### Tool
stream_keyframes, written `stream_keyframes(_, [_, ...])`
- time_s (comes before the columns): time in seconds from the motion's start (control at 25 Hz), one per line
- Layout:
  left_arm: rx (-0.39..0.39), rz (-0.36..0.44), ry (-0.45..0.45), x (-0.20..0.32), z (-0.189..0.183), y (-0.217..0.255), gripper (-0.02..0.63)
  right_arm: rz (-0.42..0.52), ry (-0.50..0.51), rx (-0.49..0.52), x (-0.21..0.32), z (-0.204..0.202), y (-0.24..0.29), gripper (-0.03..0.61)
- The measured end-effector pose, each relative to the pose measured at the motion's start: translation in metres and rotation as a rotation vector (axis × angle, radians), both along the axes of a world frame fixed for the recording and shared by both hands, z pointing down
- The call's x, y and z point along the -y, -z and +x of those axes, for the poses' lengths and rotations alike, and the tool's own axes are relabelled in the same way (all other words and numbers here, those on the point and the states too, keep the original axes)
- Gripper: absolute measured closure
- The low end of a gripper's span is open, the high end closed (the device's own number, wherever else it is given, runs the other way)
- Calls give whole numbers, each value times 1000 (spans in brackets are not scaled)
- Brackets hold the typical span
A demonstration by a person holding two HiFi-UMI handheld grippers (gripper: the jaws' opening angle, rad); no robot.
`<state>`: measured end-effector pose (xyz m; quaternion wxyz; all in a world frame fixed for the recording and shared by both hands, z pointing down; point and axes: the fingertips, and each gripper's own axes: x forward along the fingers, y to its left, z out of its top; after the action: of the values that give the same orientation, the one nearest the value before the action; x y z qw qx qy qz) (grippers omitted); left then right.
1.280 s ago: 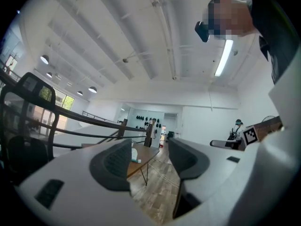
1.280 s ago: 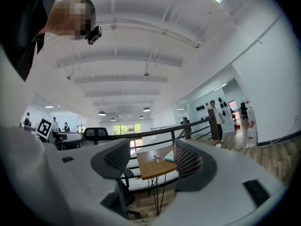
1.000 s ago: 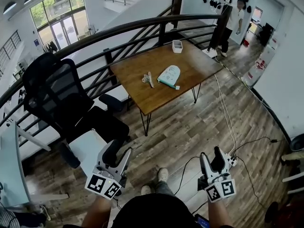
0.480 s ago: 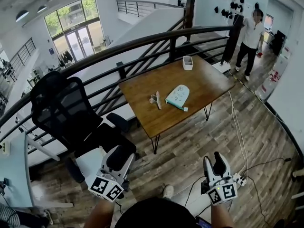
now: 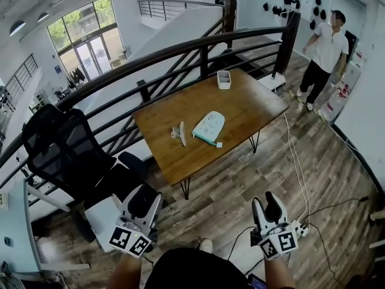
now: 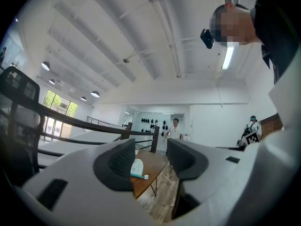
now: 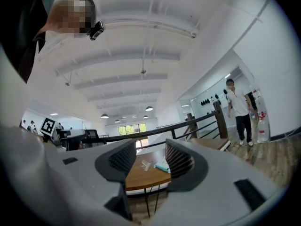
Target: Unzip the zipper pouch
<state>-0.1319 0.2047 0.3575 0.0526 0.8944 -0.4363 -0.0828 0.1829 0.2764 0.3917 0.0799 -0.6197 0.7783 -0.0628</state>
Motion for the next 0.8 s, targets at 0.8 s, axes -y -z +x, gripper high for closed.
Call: stream_keyframes(0.8, [37,-18,-107,112,74,-27,411,-38,-71,-4,82,62,-14,423])
